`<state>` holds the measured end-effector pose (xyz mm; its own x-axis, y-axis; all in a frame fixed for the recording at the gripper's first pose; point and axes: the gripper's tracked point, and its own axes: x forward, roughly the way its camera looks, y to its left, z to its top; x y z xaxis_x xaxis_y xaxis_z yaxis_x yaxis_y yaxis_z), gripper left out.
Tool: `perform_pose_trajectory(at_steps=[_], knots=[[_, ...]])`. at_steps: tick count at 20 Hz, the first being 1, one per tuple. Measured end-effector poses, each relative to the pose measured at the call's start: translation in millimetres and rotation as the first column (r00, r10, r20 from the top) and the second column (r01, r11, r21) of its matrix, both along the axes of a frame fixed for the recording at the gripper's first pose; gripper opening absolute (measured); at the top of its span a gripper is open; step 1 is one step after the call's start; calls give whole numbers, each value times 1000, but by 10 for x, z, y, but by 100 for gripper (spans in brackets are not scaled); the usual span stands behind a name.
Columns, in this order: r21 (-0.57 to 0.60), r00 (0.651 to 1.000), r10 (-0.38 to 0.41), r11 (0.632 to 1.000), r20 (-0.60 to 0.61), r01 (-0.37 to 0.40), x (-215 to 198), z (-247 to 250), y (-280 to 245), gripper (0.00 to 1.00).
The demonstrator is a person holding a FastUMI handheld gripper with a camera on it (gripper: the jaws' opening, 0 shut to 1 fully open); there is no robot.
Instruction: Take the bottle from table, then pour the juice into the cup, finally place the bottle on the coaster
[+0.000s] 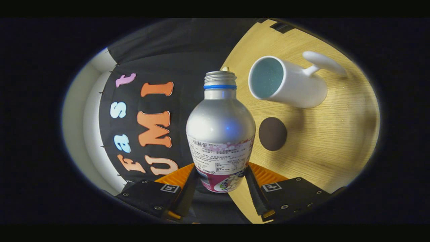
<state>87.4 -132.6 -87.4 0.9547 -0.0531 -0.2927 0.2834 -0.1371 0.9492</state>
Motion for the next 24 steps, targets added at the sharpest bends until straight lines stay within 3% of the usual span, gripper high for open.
perform_pose_trajectory(at_steps=[16,24], knots=[[240,992,-104,967,71,84,163,288,-144,74],[280,994,-97,957,57,78,215,256,-115,74]])
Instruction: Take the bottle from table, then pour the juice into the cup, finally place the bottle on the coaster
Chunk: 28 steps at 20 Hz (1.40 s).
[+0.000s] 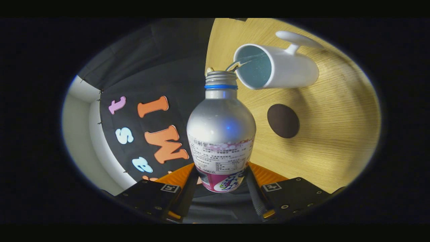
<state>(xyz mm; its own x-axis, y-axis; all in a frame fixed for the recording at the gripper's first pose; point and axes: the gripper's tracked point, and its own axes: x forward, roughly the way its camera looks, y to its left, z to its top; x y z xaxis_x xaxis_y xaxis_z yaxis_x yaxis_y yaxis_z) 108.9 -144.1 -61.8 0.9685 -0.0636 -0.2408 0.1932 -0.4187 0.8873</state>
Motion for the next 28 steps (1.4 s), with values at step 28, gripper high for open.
perform_pose_trajectory(at_steps=[28], knots=[[126,1000,-20,992,-15,22,70,54,0,74]])
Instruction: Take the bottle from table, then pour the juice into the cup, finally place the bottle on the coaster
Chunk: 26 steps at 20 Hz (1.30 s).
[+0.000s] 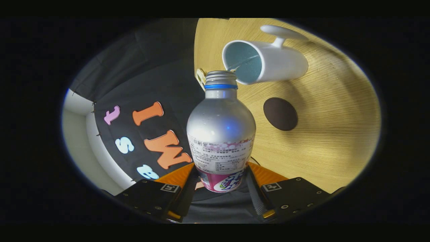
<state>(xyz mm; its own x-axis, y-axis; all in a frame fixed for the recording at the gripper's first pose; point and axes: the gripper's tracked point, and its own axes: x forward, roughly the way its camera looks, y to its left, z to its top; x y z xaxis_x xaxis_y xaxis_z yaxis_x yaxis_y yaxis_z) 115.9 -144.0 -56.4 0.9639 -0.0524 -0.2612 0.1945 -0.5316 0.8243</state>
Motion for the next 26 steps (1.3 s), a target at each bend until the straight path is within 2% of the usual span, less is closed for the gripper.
perform_pose_trajectory(at_steps=[26], knots=[[110,998,-57,992,-22,59,19,14,-202,74]])
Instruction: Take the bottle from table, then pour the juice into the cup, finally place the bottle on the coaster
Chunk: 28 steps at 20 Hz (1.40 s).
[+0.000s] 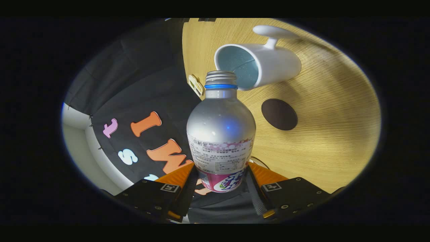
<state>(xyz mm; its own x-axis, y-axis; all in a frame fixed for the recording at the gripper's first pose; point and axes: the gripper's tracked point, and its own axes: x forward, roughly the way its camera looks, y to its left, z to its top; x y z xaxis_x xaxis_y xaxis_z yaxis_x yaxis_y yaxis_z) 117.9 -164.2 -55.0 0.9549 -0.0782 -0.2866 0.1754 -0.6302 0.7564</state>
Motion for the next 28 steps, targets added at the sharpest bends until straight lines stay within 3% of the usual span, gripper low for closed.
perform_pose_trajectory(at_steps=[20,28], knots=[[99,1000,-15,995,-15,17,54,6,-38,75],[44,1000,-13,999,-10,13,92,35,-68,74]])
